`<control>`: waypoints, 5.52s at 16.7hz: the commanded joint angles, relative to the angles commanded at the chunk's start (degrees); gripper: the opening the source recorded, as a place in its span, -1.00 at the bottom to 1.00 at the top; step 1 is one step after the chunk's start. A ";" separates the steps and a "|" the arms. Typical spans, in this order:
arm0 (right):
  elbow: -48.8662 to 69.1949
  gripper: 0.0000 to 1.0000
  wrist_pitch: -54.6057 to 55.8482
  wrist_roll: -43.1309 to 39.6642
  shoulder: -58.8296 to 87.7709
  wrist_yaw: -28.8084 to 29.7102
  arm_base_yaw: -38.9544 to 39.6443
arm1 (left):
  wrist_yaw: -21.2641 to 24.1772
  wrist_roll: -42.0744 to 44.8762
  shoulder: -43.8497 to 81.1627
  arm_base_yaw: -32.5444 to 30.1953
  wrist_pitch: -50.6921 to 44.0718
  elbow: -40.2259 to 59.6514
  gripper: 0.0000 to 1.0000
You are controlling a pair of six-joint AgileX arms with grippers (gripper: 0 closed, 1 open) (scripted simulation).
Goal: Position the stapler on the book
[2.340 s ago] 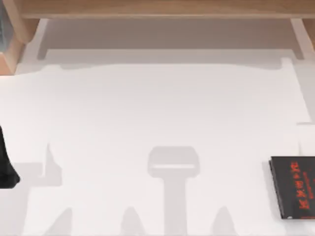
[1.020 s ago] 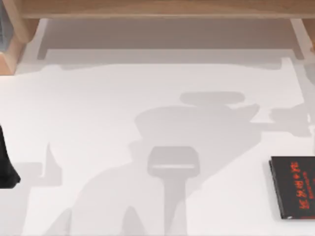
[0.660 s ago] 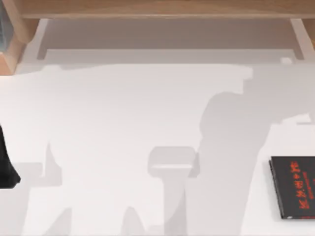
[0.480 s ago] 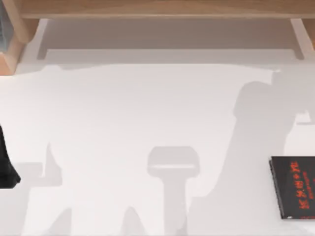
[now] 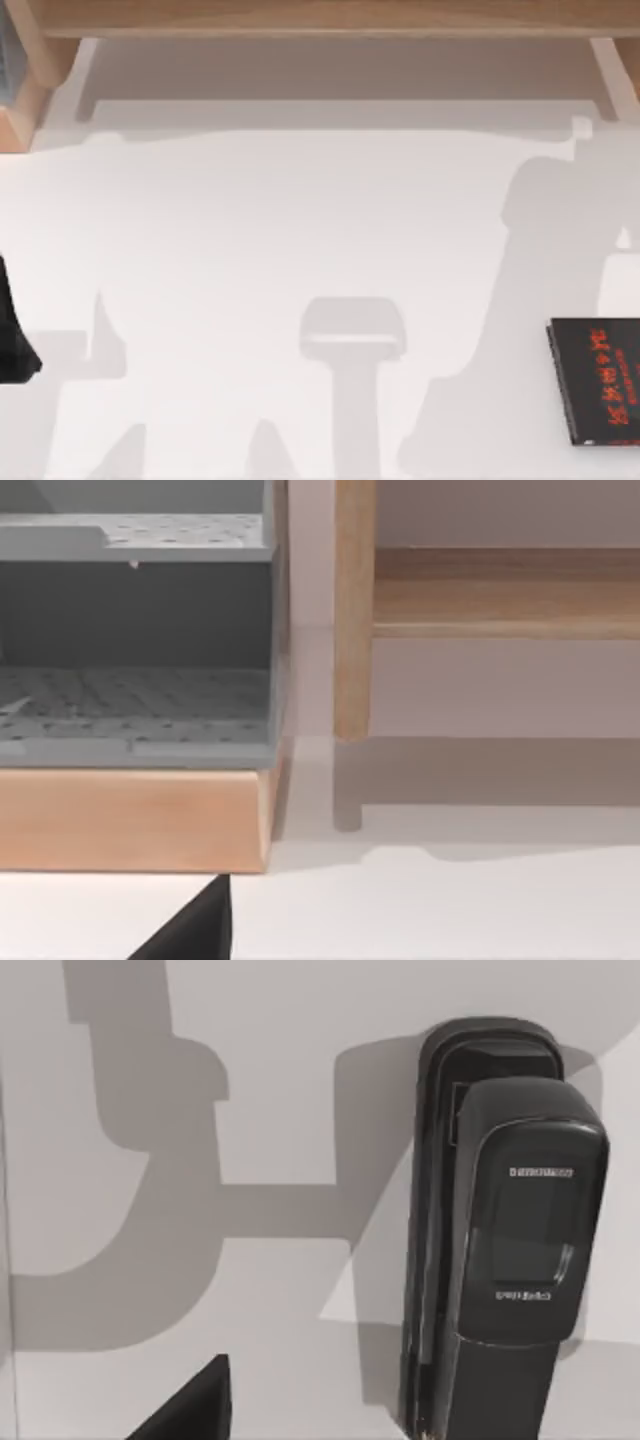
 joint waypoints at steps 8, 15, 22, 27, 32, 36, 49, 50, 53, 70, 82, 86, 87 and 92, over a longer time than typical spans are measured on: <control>-10.77 1.00 5.05 -0.92 -5.62 -0.50 -0.56 | 0.00 0.00 0.00 0.00 0.00 0.00 1.00; -20.73 1.00 10.29 -1.46 -9.64 -0.60 -1.14 | 0.00 0.00 0.00 0.00 0.00 0.00 1.00; -15.26 1.00 12.12 -0.15 -3.20 -0.07 0.07 | 0.00 0.00 0.00 0.00 0.00 0.00 1.00; -13.24 1.00 12.28 0.29 -0.98 0.01 0.30 | 0.00 0.00 0.00 0.00 0.00 0.00 1.00; -13.24 0.55 12.28 0.29 -0.98 0.01 0.30 | 0.00 0.00 0.00 0.00 0.00 0.00 1.00; -13.24 -0.06 12.28 0.29 -0.98 0.01 0.30 | 0.00 0.00 0.00 0.00 0.00 0.00 1.00; -13.24 -1.00 12.28 0.29 -0.98 0.01 0.30 | 0.00 0.00 0.00 0.00 0.00 0.00 1.00; -13.24 -1.00 12.28 0.29 -0.98 0.01 0.30 | 0.00 0.00 0.00 0.00 0.00 0.00 1.00; -13.17 -1.00 12.17 0.36 -1.51 0.04 0.09 | 0.00 0.00 0.00 0.00 0.00 0.00 1.00; -46.70 -1.00 23.55 11.17 -41.18 3.54 9.33 | 0.00 0.00 0.00 0.00 0.00 0.00 1.00; -88.29 -1.00 30.54 26.18 -64.56 3.11 23.33 | 0.00 0.00 0.00 0.00 0.00 0.00 1.00; -96.80 -1.00 31.48 29.45 -67.47 2.67 26.19 | 0.00 0.00 0.00 0.00 0.00 0.00 1.00; -98.01 -1.00 31.59 29.92 -67.84 2.60 26.61 | 0.00 0.00 0.00 0.00 0.00 0.00 1.00; -99.32 -1.00 31.70 30.44 -68.22 2.53 27.06 | 0.00 0.00 0.00 0.00 0.00 0.00 1.00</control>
